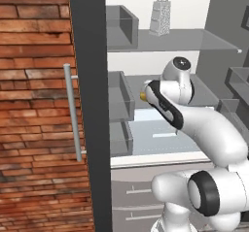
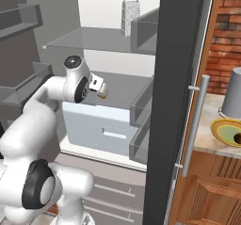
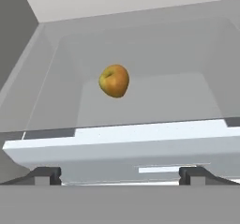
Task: Pick the apple and mango from the fridge and place them on the plate next to the blender to make a fruit smoothie.
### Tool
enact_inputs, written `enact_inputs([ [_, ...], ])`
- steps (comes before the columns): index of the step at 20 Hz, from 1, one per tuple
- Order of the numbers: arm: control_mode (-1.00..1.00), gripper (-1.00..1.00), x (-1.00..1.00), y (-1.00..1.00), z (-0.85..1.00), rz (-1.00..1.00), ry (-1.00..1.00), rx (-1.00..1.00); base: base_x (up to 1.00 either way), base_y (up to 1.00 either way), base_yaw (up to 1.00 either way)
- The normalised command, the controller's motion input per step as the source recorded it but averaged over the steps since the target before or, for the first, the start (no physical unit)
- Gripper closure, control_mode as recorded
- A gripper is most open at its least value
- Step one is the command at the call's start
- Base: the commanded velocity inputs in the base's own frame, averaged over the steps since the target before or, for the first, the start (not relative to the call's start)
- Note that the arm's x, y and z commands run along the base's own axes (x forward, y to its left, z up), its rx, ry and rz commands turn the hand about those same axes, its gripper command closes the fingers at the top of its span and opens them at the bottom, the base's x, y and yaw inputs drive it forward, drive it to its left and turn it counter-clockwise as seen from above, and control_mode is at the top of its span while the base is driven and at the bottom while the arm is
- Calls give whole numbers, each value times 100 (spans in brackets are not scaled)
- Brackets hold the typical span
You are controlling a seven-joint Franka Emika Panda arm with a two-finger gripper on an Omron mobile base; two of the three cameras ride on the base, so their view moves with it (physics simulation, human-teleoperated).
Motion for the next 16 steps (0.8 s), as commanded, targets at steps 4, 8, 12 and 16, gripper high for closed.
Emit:
enact_inputs([
  [4, -100, -100, 37, 0, -39, 0, 9, 0, 0, 0, 0],
  [8, -100, -100, 40, 0, -28, 0, 4, 0, 0, 0, 0],
  [12, -100, -100, 43, 0, -23, 0, 0, 0, 0, 0, 0],
  [16, -100, -100, 34, 0, -25, 0, 0, 0, 0, 0, 0],
])
